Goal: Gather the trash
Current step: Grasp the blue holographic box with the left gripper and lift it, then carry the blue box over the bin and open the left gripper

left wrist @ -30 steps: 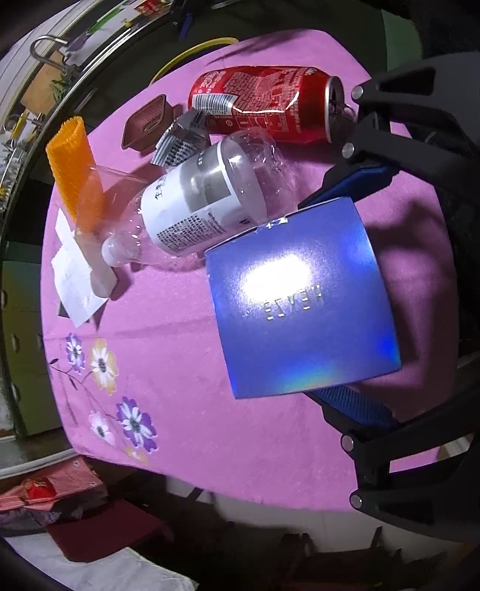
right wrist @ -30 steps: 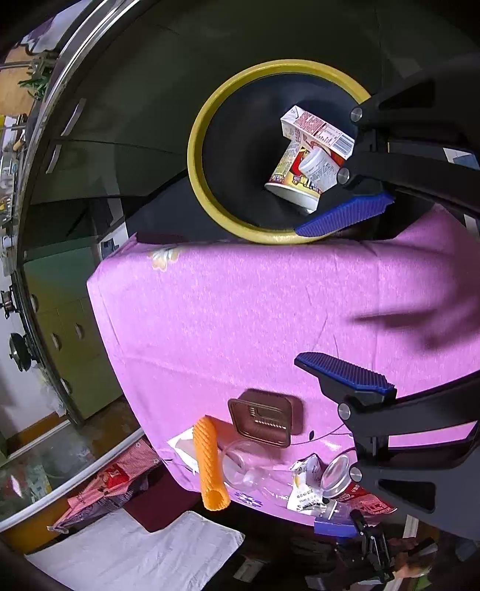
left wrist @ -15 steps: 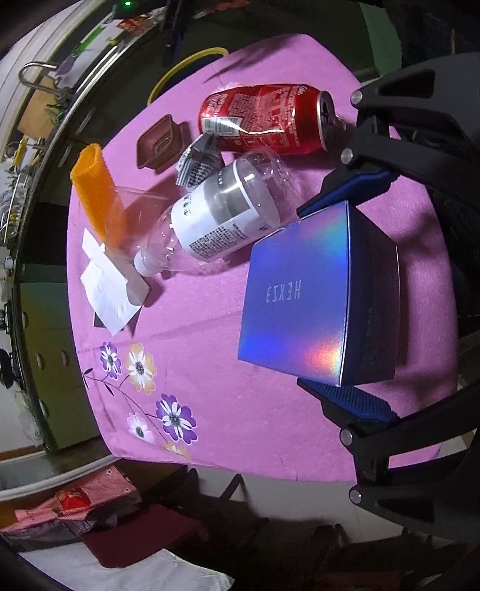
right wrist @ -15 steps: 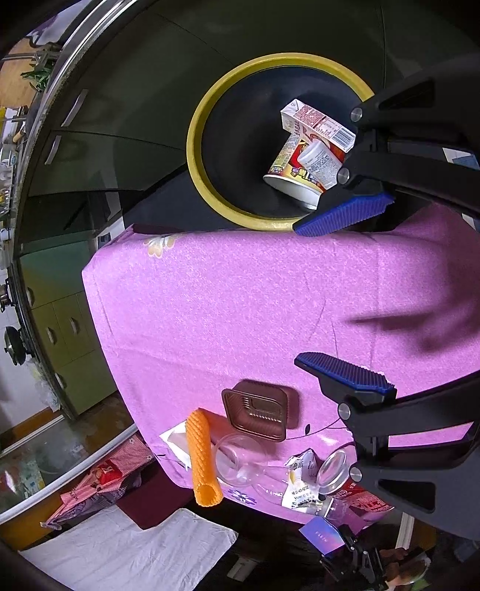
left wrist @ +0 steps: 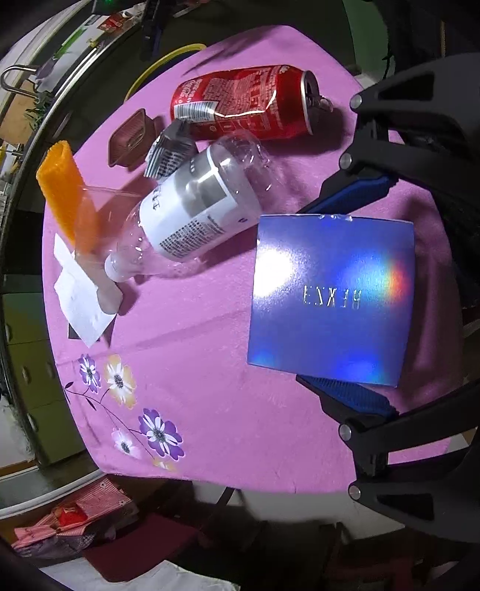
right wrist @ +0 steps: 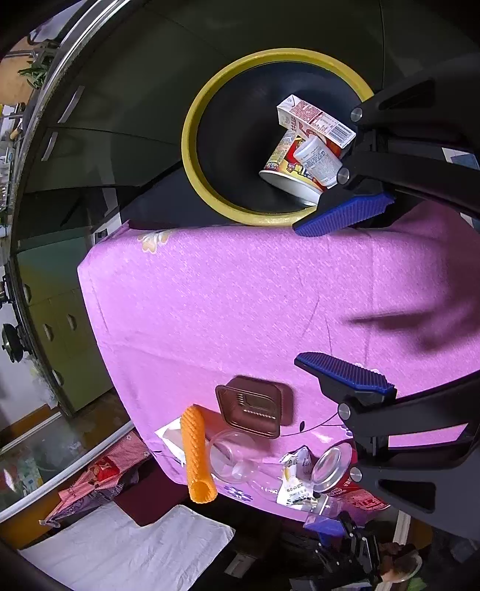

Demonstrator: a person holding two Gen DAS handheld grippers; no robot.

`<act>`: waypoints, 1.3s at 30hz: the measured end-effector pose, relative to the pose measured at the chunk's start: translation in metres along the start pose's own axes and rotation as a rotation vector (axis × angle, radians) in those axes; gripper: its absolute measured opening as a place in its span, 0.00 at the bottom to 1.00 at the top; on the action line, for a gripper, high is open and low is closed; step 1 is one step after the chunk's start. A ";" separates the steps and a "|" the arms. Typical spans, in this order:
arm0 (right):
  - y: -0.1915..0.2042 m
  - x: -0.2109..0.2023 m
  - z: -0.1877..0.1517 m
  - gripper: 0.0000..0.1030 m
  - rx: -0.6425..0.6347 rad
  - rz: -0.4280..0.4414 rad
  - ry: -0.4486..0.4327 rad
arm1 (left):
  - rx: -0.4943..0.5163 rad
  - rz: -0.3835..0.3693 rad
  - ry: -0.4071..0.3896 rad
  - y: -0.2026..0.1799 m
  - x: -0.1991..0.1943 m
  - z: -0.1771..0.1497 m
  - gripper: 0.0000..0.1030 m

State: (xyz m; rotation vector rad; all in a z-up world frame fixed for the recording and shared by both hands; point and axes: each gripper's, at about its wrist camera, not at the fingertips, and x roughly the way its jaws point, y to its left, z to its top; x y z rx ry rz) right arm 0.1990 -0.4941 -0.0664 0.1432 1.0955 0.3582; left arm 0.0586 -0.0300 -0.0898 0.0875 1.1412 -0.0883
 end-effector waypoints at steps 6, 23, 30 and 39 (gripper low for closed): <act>0.002 0.000 0.001 0.63 -0.002 -0.004 0.005 | 0.024 -0.010 -0.009 0.000 0.000 -0.001 0.71; -0.003 -0.027 -0.002 0.63 0.020 0.012 -0.061 | 0.205 -0.098 -0.172 -0.035 -0.075 0.061 0.71; -0.043 -0.079 -0.026 0.63 0.110 -0.072 -0.159 | 0.470 -0.303 -0.212 -0.142 -0.086 0.128 0.71; -0.110 -0.126 -0.069 0.63 0.266 -0.143 -0.238 | 0.722 -0.437 -0.163 -0.324 -0.035 0.201 0.72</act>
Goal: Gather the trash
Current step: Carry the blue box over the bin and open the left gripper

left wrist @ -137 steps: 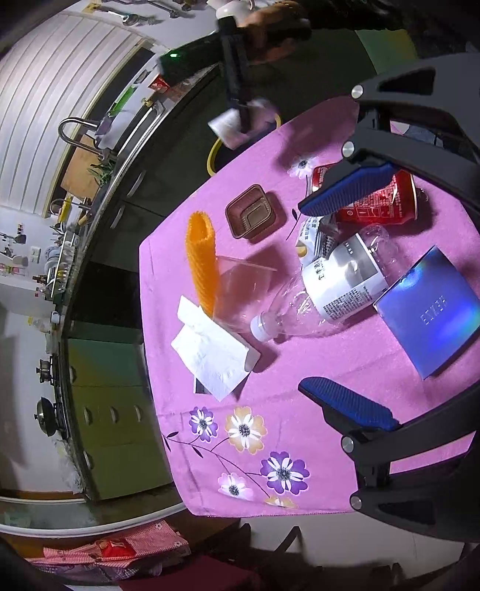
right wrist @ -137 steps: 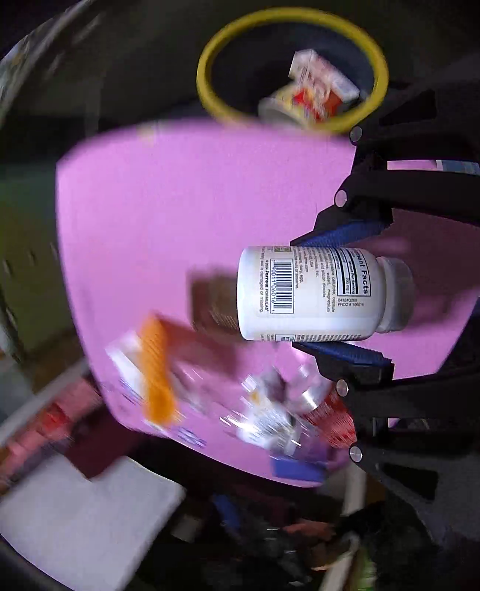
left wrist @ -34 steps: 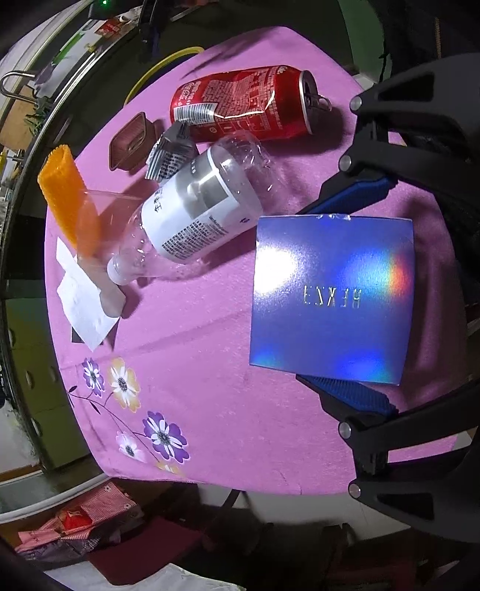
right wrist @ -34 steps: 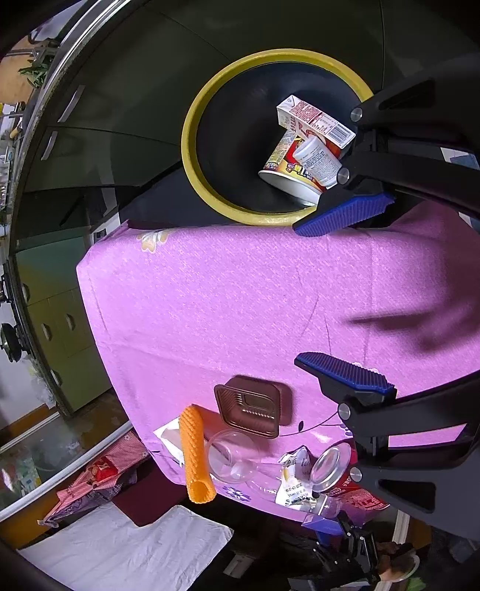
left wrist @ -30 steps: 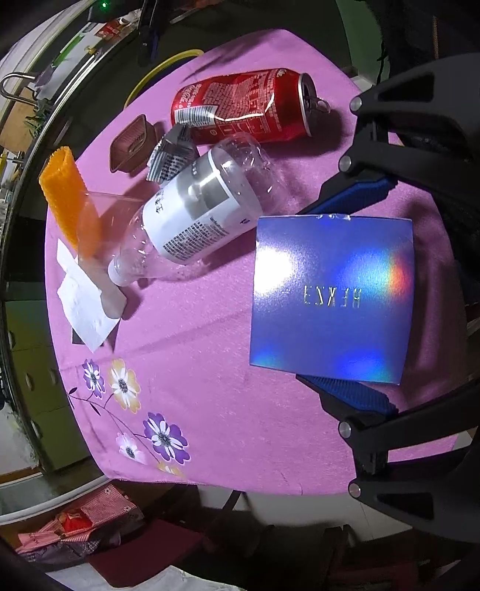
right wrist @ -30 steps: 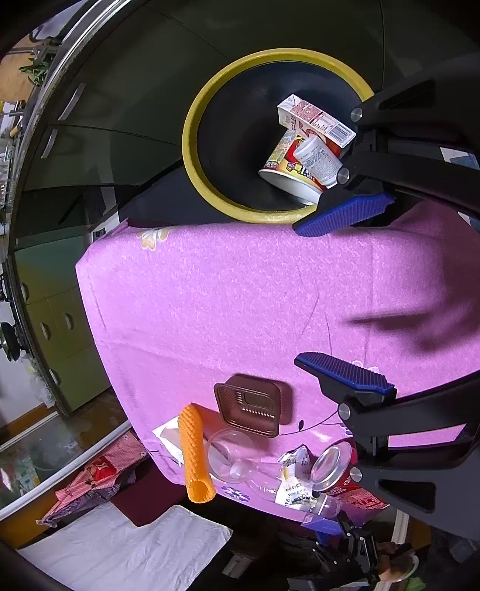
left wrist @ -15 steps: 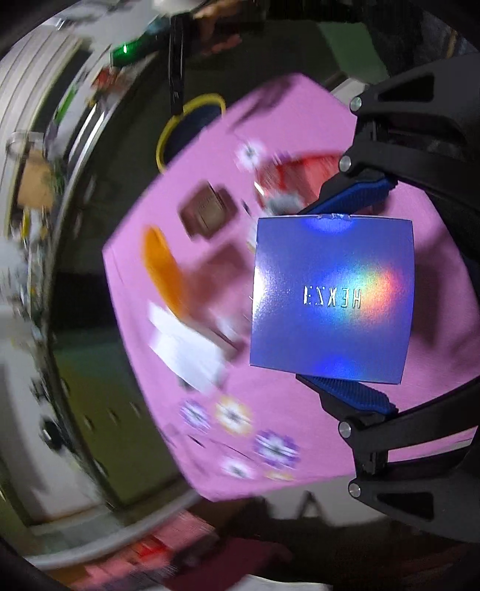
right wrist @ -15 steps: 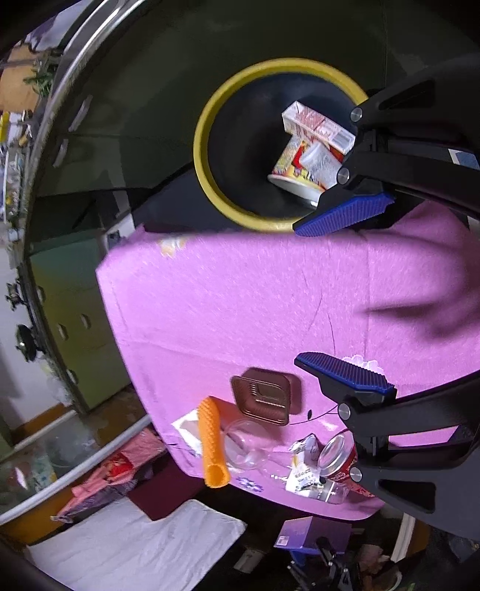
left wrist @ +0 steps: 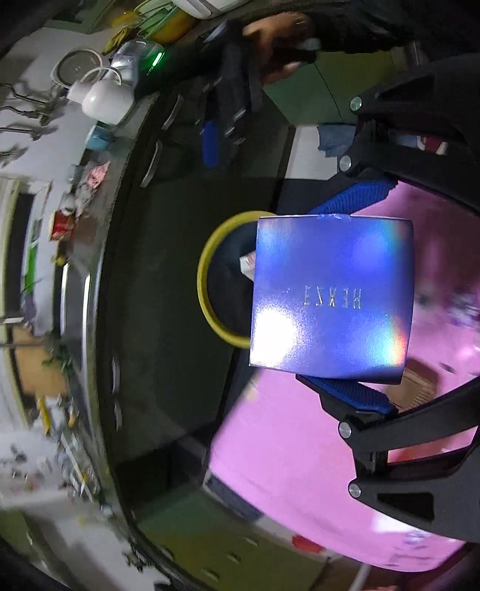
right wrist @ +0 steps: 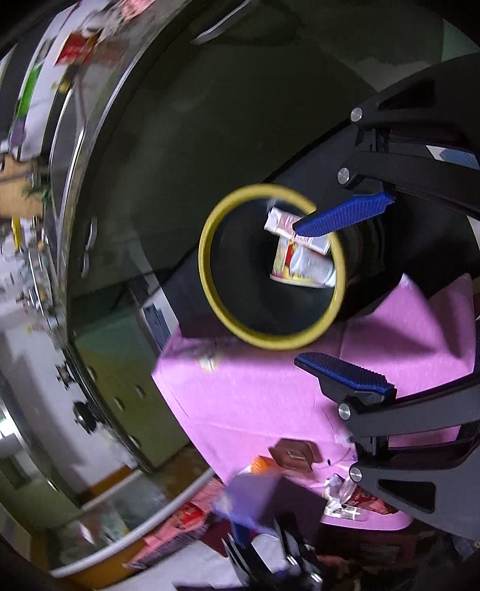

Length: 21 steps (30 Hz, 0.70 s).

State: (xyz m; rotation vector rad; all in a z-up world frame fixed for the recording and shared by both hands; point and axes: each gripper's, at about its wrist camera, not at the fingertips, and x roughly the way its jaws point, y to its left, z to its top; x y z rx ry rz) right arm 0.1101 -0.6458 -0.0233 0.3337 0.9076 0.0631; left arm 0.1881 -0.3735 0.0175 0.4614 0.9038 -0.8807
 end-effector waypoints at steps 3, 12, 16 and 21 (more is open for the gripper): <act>-0.017 -0.004 -0.005 0.63 0.034 -0.001 -0.003 | 0.008 -0.014 0.044 -0.007 0.052 0.034 0.72; -0.052 -0.013 -0.024 0.63 0.108 -0.011 -0.004 | -0.012 0.021 0.118 -0.002 0.165 0.074 0.73; -0.058 -0.014 -0.031 0.63 0.127 -0.013 0.001 | -0.048 -0.006 0.095 0.006 0.170 0.081 0.89; -0.055 -0.010 -0.032 0.63 0.130 -0.006 0.010 | -0.091 -0.053 0.084 0.012 0.153 0.081 0.94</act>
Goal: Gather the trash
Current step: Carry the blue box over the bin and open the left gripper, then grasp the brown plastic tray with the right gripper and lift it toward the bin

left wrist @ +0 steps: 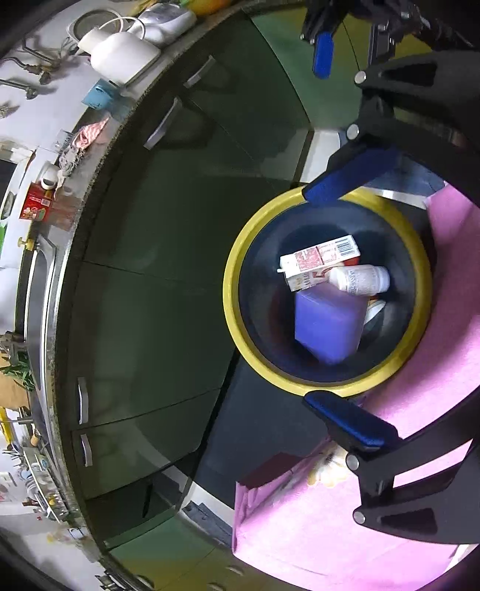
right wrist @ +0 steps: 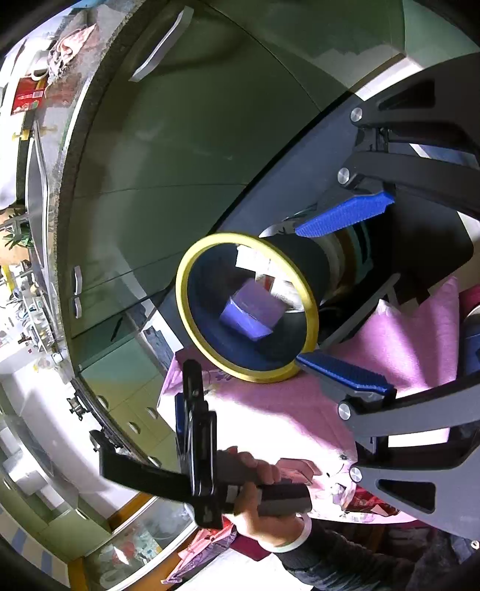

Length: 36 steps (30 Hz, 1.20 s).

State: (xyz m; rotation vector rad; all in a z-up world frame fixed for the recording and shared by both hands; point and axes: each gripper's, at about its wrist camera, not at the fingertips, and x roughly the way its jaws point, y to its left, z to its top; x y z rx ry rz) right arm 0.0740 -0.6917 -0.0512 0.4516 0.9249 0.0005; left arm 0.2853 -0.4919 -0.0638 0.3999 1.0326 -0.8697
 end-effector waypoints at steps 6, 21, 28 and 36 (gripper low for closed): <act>0.020 0.005 -0.003 0.64 -0.037 0.041 0.011 | -0.059 -0.130 -0.159 0.010 -0.088 -0.025 0.94; 0.203 0.097 0.001 0.48 -0.361 0.222 0.150 | -0.280 0.338 -0.440 0.069 -0.300 -0.241 0.94; 0.289 0.165 0.001 0.37 -0.478 0.216 0.255 | -0.465 0.366 -0.378 0.104 -0.307 -0.327 0.94; 0.315 0.215 -0.001 0.23 -0.519 0.119 0.322 | -0.470 0.376 -0.336 0.094 -0.300 -0.370 0.94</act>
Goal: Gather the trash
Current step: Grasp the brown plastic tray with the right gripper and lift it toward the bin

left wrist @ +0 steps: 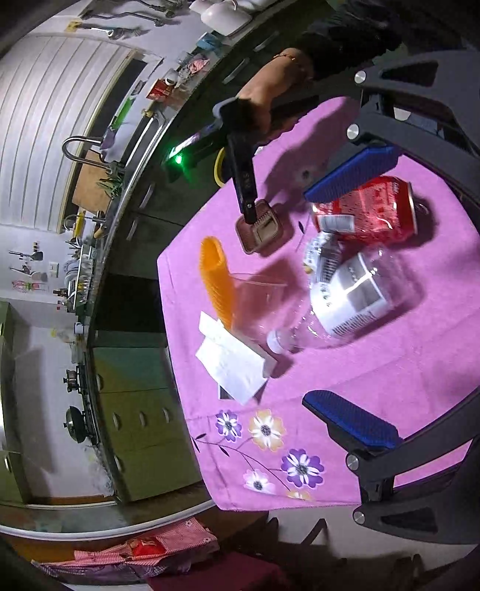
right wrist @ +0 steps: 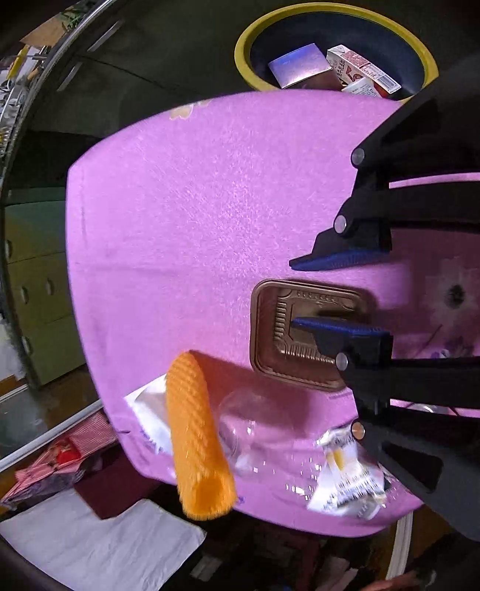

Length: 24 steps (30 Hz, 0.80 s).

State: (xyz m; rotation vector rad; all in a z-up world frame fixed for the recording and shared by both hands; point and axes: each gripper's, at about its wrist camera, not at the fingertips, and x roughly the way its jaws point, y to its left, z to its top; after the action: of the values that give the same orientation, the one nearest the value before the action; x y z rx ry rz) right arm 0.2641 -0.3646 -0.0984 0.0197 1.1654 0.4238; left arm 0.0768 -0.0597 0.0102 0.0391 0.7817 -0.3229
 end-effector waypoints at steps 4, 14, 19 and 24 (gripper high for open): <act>0.004 0.017 0.006 0.18 -0.007 -0.028 0.033 | -0.019 -0.024 -0.002 0.005 -0.001 -0.007 0.94; -0.003 0.015 0.005 0.05 0.012 -0.030 0.000 | -0.003 -0.056 0.038 -0.004 0.011 -0.011 0.94; -0.029 -0.026 -0.008 0.05 0.061 -0.038 -0.065 | 0.019 -0.074 0.028 -0.011 0.011 -0.008 0.94; -0.101 -0.074 -0.031 0.05 0.217 -0.151 -0.146 | 0.045 -0.099 0.026 -0.023 0.010 -0.004 0.94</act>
State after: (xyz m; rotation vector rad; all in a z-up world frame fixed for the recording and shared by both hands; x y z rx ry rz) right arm 0.2437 -0.4881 -0.0691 0.1476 1.0564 0.1584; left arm 0.0740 -0.0843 0.0021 0.0471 0.8040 -0.4346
